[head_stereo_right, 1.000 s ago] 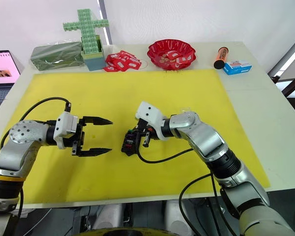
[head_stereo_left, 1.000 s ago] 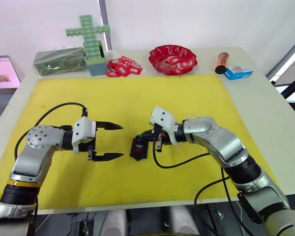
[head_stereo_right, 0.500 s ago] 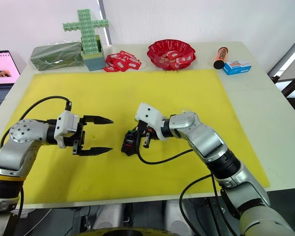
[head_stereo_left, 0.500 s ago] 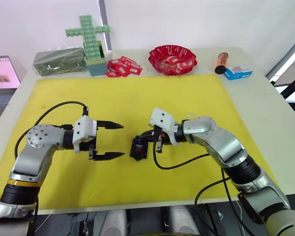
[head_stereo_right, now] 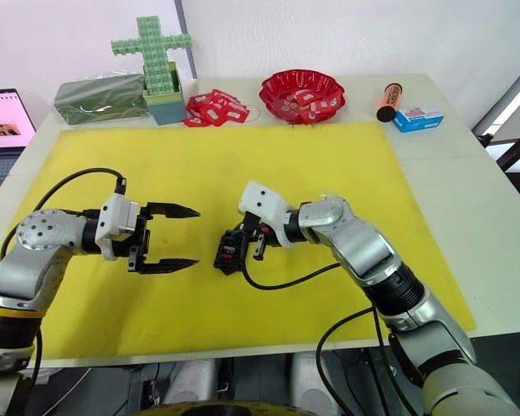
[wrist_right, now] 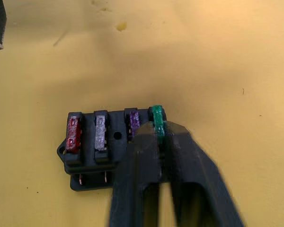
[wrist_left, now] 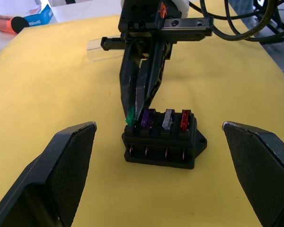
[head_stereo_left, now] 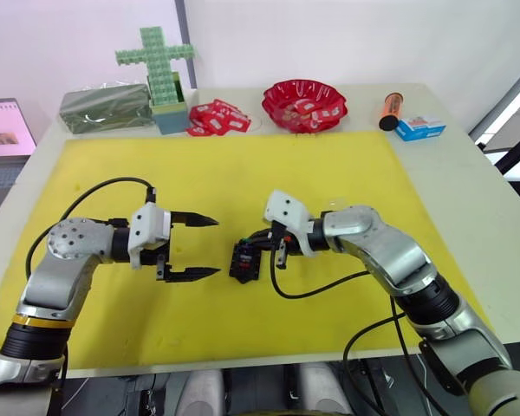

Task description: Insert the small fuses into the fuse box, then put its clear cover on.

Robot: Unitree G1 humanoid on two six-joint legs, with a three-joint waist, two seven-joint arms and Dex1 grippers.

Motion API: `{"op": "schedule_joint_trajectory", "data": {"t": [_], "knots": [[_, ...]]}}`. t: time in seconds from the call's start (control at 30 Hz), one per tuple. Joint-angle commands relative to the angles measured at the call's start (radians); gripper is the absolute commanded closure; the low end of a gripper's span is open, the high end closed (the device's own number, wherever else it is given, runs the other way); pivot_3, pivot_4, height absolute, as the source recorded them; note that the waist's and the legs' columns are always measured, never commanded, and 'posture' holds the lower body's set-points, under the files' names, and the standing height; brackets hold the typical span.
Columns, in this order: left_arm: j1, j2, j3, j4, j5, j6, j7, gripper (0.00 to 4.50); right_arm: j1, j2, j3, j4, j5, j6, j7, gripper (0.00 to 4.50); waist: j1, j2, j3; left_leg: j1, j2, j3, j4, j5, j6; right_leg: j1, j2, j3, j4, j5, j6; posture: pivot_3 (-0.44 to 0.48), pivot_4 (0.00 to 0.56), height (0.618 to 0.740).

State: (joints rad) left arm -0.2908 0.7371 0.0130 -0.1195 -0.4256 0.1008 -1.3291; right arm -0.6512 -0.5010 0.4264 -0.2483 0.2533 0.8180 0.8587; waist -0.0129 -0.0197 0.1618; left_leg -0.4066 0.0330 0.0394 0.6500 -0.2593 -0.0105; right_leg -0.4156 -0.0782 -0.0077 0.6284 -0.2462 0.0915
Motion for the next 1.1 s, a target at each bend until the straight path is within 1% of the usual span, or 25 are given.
{"op": "schedule_joint_trajectory", "data": {"t": [0.03, 0.2, 0.3, 0.7, 0.9, 1.1], "knots": [[-0.022, 0.012, 0.008, 0.001, -0.011, -0.005, -0.008, 0.0, 0.005, 0.003, 0.006, 0.0, -0.005, 0.001, 0.004, 3.45, 0.0, 0.0, 0.0, 0.0, 0.0, 0.0, 0.0, 0.0, 0.0, 0.0, 0.0, 0.0, 0.0, 0.0, 0.0, 0.0, 0.15, 0.74], [-0.027, 0.014, 0.011, 0.025, -0.008, -0.017, -0.02, 0.0, 0.005, 0.005, 0.007, 0.001, -0.009, -0.001, 0.008, 3.45, 0.0, 0.0, 0.0, 0.0, 0.0, 0.0, 0.0, 0.0, 0.0, 0.0, 0.0, 0.0, 0.0, 0.0, 0.0, 0.0, 0.15, 0.74], [0.001, 0.013, 0.014, -0.002, -0.009, -0.021, -0.014, 0.0, 0.006, 0.009, -0.003, 0.001, -0.001, -0.005, 0.01, 3.45, 0.0, 0.0, 0.0, 0.0, 0.0, 0.0, 0.0, 0.0, 0.0, 0.0, 0.0, 0.0, 0.0, 0.0, 0.0, 0.0, 0.15, 0.74], [0.005, 0.008, 0.009, 0.002, -0.003, -0.031, -0.012, 0.0, -0.007, 0.041, -0.082, -0.028, 0.081, -0.007, 0.029, 3.45, 0.0, 0.0, 0.0, 0.0, 0.0, 0.0, 0.0, 0.0, 0.0, 0.0, 0.0, 0.0, 0.0, 0.0, 0.0, 0.0, 0.15, 0.74], [0.007, 0.008, 0.008, 0.005, -0.003, -0.038, -0.012, 0.0, -0.015, 0.034, -0.089, -0.028, 0.094, -0.003, 0.029, 3.45, 0.0, 0.0, 0.0, 0.0, 0.0, 0.0, 0.0, 0.0, 0.0, 0.0, 0.0, 0.0, 0.0, 0.0, 0.0, 0.0, 0.15, 0.74], [0.004, 0.003, 0.004, -0.004, -0.004, -0.034, -0.004, 0.0, -0.011, 0.019, -0.07, -0.003, 0.068, -0.021, 0.024, 3.45, 0.0, 0.0, 0.0, 0.0, 0.0, 0.0, 0.0, 0.0, 0.0, 0.0, 0.0, 0.0, 0.0, 0.0, 0.0, 0.0, 0.15, 0.74]]}}
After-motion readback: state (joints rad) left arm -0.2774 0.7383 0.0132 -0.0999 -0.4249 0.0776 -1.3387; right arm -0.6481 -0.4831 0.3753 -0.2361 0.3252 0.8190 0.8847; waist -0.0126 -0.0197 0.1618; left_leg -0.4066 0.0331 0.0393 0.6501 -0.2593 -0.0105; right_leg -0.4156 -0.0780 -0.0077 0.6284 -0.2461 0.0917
